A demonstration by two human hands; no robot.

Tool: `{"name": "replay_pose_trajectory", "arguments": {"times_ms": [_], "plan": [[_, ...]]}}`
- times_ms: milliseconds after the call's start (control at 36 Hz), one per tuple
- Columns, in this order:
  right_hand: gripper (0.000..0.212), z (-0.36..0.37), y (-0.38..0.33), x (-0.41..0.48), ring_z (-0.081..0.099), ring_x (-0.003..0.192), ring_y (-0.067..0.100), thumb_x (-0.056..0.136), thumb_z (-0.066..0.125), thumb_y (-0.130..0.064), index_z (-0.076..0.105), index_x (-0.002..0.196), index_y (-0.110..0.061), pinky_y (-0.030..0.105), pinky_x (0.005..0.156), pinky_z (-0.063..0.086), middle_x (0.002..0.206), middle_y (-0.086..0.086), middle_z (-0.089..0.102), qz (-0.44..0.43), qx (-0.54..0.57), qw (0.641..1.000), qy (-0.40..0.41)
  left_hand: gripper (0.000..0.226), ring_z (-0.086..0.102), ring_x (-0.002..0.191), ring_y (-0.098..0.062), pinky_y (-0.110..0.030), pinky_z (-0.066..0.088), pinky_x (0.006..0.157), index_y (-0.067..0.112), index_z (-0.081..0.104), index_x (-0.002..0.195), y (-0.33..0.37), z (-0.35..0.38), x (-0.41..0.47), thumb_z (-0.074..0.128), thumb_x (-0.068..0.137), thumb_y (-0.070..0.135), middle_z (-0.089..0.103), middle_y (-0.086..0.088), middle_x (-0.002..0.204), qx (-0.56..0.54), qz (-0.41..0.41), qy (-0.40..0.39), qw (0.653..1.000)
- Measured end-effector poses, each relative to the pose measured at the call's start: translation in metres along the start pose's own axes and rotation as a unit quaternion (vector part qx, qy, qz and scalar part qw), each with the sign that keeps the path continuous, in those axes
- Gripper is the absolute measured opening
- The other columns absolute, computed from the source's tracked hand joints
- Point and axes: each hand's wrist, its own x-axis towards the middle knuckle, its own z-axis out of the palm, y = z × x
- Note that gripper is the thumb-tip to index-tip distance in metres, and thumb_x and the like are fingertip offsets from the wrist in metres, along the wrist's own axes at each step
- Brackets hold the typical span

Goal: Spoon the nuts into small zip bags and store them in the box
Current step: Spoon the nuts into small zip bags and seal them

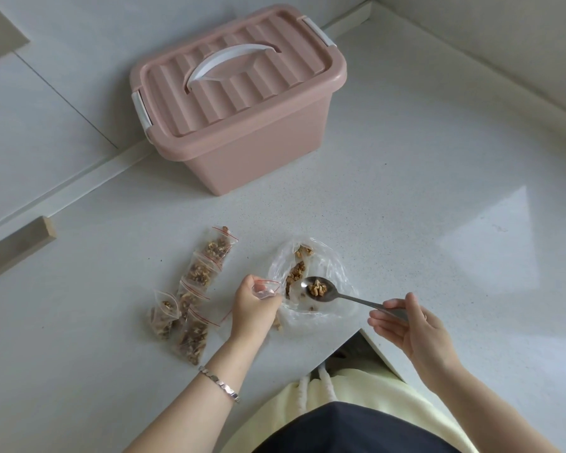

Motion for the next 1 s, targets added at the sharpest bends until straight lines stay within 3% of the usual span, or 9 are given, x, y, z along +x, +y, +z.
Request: {"name": "replay_pose_trajectory", "arguments": {"times_ms": [83,222,528,639,722,861,1000], "plan": [[0.043,0.007,-0.005,0.002,0.07,0.07,0.027,0.098,0.033,-0.032,0.059,0.086,0.0,0.025,0.062,0.058,0.074,0.019,0.07,-0.039,-0.04,0.998,0.017,0.019,0.048,0.062,-0.012,-0.019,0.04,0.053,0.004,0.053,0.091,0.002,0.001,0.001,0.062,0.075,0.0,0.053,0.001,0.077,-0.006,-0.003,0.009,1.0],[0.041,0.028,-0.01,0.006,0.07,0.068,0.025,0.099,0.035,-0.028,0.061,0.083,-0.002,0.026,0.063,0.058,0.073,0.017,0.07,-0.091,-0.113,0.989,0.033,0.017,0.046,0.061,-0.009,-0.004,0.034,0.042,0.004,0.053,0.091,0.005,0.004,0.003,0.063,0.077,0.002,0.053,0.001,0.075,-0.007,0.009,0.014,1.0],[0.031,0.05,-0.013,0.003,0.067,0.068,0.013,0.097,0.037,-0.028,0.06,0.078,-0.02,0.022,0.066,0.053,0.071,0.002,0.069,-0.196,-0.292,0.935,0.04,0.014,0.046,0.06,-0.01,-0.007,0.035,0.042,0.006,0.052,0.086,0.008,0.007,0.008,0.06,0.077,0.0,0.054,-0.001,0.074,-0.024,-0.002,-0.011,1.0],[0.029,0.053,-0.008,0.003,0.065,0.069,0.005,0.097,0.038,-0.029,0.06,0.078,-0.025,0.017,0.067,0.052,0.073,-0.002,0.068,-0.217,-0.336,0.916,0.01,0.015,0.047,0.063,-0.011,-0.016,0.039,0.051,0.007,0.051,0.085,0.007,0.007,0.01,0.061,0.076,0.001,0.054,-0.002,0.077,-0.018,-0.003,-0.024,1.0],[0.031,0.052,0.0,0.008,0.067,0.068,0.008,0.097,0.038,-0.027,0.062,0.079,-0.021,0.021,0.068,0.055,0.073,0.0,0.069,-0.186,-0.303,0.935,0.0,0.014,0.046,0.062,-0.012,-0.019,0.037,0.053,0.007,0.052,0.085,0.008,0.01,0.01,0.06,0.076,0.0,0.053,-0.001,0.074,-0.028,-0.005,-0.037,0.999],[0.037,0.043,0.0,0.018,0.07,0.07,0.025,0.099,0.036,-0.025,0.062,0.083,-0.003,0.026,0.065,0.058,0.076,0.016,0.07,-0.085,-0.151,0.985,-0.003,0.016,0.05,0.063,-0.013,-0.017,0.041,0.051,0.009,0.054,0.083,0.006,0.01,0.012,0.061,0.074,-0.002,0.057,-0.002,0.074,-0.051,-0.003,-0.039,0.998],[0.04,0.025,0.002,0.023,0.069,0.068,0.025,0.099,0.033,-0.03,0.057,0.086,0.0,0.026,0.062,0.059,0.074,0.019,0.069,0.035,0.004,0.999,-0.007,0.015,0.049,0.057,-0.012,-0.013,0.041,0.043,0.008,0.055,0.085,0.004,0.007,0.013,0.061,0.076,-0.003,0.053,-0.001,0.076,-0.025,0.026,-0.054,0.998]]}}
